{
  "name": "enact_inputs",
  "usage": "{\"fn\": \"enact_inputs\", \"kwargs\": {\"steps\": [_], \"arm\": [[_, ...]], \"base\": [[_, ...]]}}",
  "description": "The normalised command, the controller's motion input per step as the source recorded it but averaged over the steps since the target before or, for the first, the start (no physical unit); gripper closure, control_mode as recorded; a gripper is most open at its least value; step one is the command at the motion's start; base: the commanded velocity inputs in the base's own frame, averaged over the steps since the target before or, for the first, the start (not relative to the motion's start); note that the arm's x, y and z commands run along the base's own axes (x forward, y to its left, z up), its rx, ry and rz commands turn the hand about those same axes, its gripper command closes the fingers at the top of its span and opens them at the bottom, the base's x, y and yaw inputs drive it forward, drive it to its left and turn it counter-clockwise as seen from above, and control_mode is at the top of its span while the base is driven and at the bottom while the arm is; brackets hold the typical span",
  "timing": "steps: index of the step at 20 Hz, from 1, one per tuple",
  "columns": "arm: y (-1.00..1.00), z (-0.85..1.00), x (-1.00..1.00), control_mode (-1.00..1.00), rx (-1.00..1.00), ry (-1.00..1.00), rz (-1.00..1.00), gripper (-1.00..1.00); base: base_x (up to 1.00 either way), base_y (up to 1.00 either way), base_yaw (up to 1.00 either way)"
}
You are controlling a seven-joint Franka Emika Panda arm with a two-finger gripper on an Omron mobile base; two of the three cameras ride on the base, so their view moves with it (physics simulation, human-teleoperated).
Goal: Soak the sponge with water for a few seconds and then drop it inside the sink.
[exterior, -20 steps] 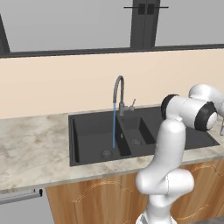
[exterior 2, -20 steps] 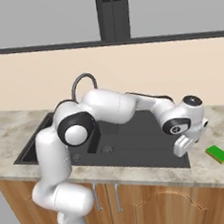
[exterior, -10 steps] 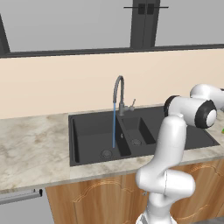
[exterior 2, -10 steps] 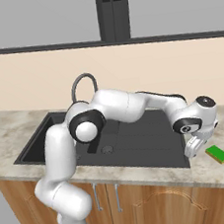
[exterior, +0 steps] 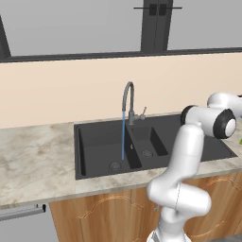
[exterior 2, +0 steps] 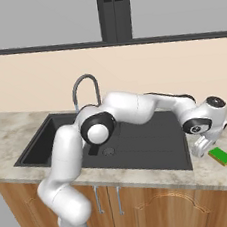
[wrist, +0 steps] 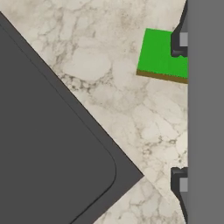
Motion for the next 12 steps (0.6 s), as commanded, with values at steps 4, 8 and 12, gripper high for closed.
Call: {"fn": "enact_inputs", "kwargs": {"steps": [4,8,12], "arm": [[0.0,0.0,0.25,-1.0,0.0,0.0,-0.17,-1.0],[-0.02,0.0,0.21,-1.0,0.0,0.0,-0.18,-1.0],[-0.12,-0.01,0.22,-1.0,0.0,0.0,-0.17,-1.0]], "base": [[0.0,0.0,0.0],[0.0,0.0,0.0],[0.0,0.0,0.0]]}}
